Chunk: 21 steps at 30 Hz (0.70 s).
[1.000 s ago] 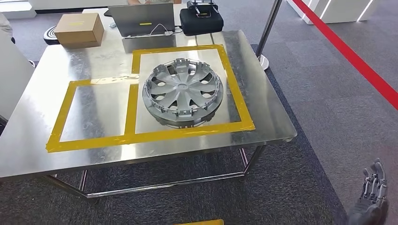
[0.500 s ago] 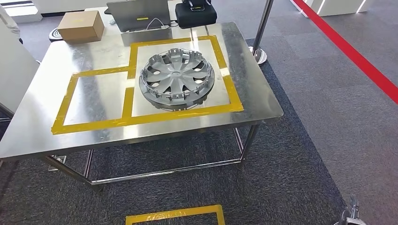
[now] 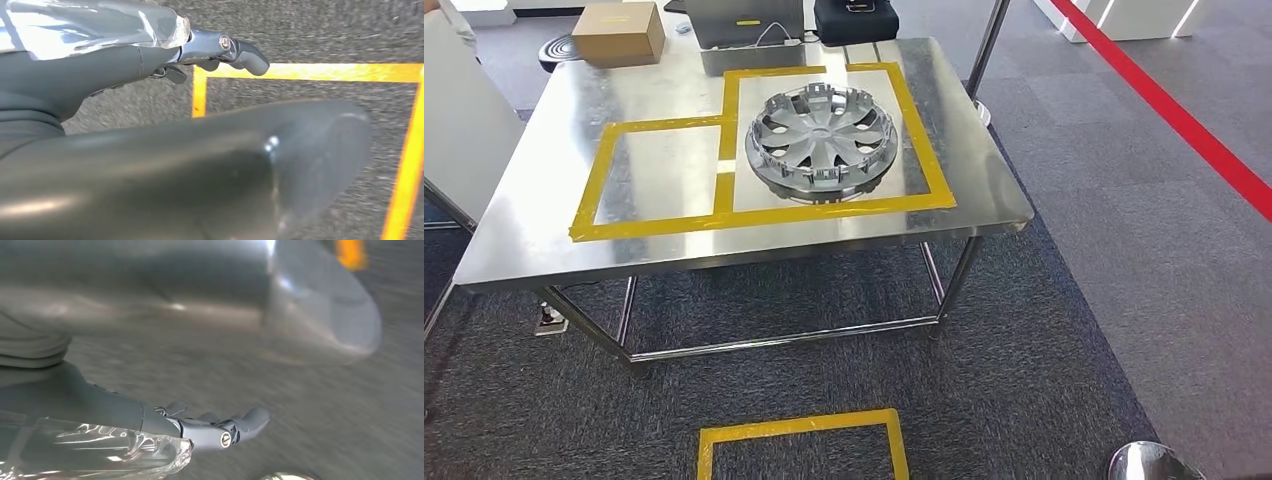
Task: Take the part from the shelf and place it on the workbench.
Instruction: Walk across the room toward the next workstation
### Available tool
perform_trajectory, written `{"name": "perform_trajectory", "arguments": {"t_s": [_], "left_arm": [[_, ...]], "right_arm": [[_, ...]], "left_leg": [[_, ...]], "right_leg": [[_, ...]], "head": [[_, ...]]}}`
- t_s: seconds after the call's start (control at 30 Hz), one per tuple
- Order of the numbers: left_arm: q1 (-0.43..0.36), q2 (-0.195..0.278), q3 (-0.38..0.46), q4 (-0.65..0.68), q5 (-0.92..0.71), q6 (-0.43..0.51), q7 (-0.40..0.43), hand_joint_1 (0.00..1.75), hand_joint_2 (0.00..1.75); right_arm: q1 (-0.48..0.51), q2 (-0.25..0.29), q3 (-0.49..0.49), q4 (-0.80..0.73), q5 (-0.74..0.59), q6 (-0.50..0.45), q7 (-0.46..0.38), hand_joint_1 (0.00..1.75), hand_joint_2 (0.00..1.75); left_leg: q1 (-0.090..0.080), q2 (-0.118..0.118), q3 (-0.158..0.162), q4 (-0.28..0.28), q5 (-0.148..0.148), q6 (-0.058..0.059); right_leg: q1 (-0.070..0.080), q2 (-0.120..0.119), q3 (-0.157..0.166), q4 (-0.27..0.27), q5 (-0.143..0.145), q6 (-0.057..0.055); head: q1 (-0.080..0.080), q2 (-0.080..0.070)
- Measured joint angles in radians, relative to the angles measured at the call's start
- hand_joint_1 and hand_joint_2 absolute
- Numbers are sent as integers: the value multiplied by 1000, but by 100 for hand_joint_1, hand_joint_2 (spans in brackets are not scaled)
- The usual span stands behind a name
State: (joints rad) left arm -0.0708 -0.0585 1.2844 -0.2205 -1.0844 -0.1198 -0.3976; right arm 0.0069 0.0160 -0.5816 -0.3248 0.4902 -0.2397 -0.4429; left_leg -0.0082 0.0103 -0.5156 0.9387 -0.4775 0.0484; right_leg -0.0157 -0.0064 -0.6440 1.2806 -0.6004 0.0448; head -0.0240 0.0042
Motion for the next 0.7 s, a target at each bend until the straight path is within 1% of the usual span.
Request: {"name": "perform_trajectory", "arguments": {"t_s": [0.03, 0.07, 0.1, 0.13, 0.17, 0.2, 0.23, 0.27, 0.3, 0.33, 0.37, 0.4, 0.43, 0.47, 0.5, 0.53, 0.57, 0.6, 0.63, 0.67, 0.7], "left_arm": [[0, 0, 0, 0, -3, 0, 0, 0, 0], [0, -1, 0, 0, -6, 0, 0, 0, 0], [0, -2, 0, 0, -8, -1, 0, 0, 0], [0, -3, 0, 0, -10, -1, 0, 0, 0], [-1, -3, 0, 0, -11, -1, 0, 0, 0], [-1, -4, 0, 0, -13, 0, 0, 0, 0], [0, -4, 0, 0, -13, 0, 0, 0, 0], [0, -3, 0, 0, -14, 0, 0, 0, 0], [2, -4, 0, 1, -15, 0, 0, 0, 0], [3, -4, 0, 2, -16, 0, 0, 0, 0], [3, -4, 0, 2, -18, 0, 0, 0, 0], [3, -5, 0, 3, -21, 0, 1, 0, 0], [3, -5, -1, 3, -24, 0, 1, 0, 0], [2, -5, -1, 3, -28, 0, 2, 0, 0], [2, -5, -1, 3, -31, -1, 4, 0, 0], [2, -5, -2, 3, -34, -2, 5, 0, 0], [1, -5, -3, 3, -36, -3, 5, 0, 0], [0, -5, -4, 3, -38, -4, 6, 0, 0], [-2, -5, -4, 3, -40, -6, 5, 0, 0], [-3, -5, -5, 4, -42, -7, 5, 0, 0], [-4, -5, -5, 4, -44, -9, 4, 0, 0]], "right_arm": [[-2, 0, 5, 17, 5, 6, 20, 0, 0], [-5, 0, 11, 30, 9, 12, 38, 0, 0], [-8, 0, 15, 40, 12, 16, 51, 0, 0], [-13, 0, 19, 48, 15, 20, 60, 0, 0], [-17, -1, 21, 55, 17, 23, 66, 0, 0], [-21, -2, 23, 63, 19, 27, 69, 0, 0], [-22, -2, 24, 70, 19, 32, 71, 0, 0], [-22, -1, 26, 78, 20, 37, 73, 0, 0], [-23, -1, 28, 83, 19, 41, 74, 0, 0], [-23, -1, 29, 88, 18, 44, 75, 0, 0], [-25, -1, 30, 91, 17, 47, 76, 0, 0], [-25, -2, 30, 93, 16, 49, 76, 0, 0], [-26, -1, 30, 95, 15, 51, 76, 0, 0], [-26, -1, 30, 97, 14, 53, 76, 0, 0], [-26, -1, 30, 100, 13, 55, 76, 0, 0], [-26, 0, 31, 102, 13, 57, 77, 0, 0], [-26, 2, 31, 103, 14, 60, 78, 0, 0], [-27, 3, 31, 105, 15, 62, 79, 0, 0], [-28, 4, 32, 106, 17, 63, 79, 0, 0], [-29, 4, 33, 106, 18, 65, 79, 0, 0], [-31, 5, 34, 107, 19, 67, 78, 0, 0]], "left_leg": [[0, 1, -16, 7, 8, -2], [0, 1, -31, 16, 16, -4], [-2, 1, -46, 25, 22, -8], [-3, 1, -59, 33, 29, -12], [-3, 2, -69, 40, 36, -17], [-3, 3, -76, 43, 45, -23], [-2, 4, -80, 43, 54, -29], [0, 1, -86, 44, 56, -35], [1, -2, -95, 54, 40, -42], [3, -5, -107, 80, 6, -49], [6, -8, -122, 126, -44, -56], [8, -9, -138, 187, -97, -62], [11, -9, -150, 252, -136, -66], [14, -9, -155, 303, -152, -69], [17, -8, -145, 324, -143, -71], [21, -8, -120, 309, -118, -73], [24, -9, -77, 260, -88, -75], [27, -9, -23, 187, -69, -79], [28, -13, 26, 115, -64, -80], [28, -16, 60, 61, -67, -80], [27, -19, 76, 29, -75, -78]], "right_leg": [[0, 0, 34, -26, 28, -2], [0, 0, 84, -87, 53, -6], [1, 0, 141, -167, 63, -10], [2, 0, 188, -241, 61, -14], [4, 1, 217, -295, 54, -18], [8, 1, 228, -322, 46, -24], [9, 1, 223, -329, 49, -31], [9, -1, 212, -328, 57, -38], [7, -3, 202, -328, 68, -46], [5, -5, 189, -329, 79, -53], [3, -7, 175, -329, 91, -58], [3, -7, 161, -329, 102, -60], [3, -8, 147, -327, 113, -60], [2, -9, 134, -325, 123, -58], [1, -10, 120, -323, 133, -56], [-1, -10, 105, -319, 142, -52], [-3, -10, 92, -314, 150, -47], [-3, -11, 79, -307, 156, -41], [-4, -11, 69, -301, 162, -34], [-3, -11, 62, -296, 168, -27], [-2, -11, 55, -293, 175, -20]], "head": [[0, 0], [0, 0], [0, 0], [0, 0], [-1, 0], [-1, 0], [-1, 0], [0, 0], [0, 0], [-2, 0], [-3, 0], [-6, 0], [-6, 0], [-6, 0], [-6, 0], [-6, 0], [-6, 0], [-7, 0], [-8, 0], [-8, 0], [-8, 0]]}}
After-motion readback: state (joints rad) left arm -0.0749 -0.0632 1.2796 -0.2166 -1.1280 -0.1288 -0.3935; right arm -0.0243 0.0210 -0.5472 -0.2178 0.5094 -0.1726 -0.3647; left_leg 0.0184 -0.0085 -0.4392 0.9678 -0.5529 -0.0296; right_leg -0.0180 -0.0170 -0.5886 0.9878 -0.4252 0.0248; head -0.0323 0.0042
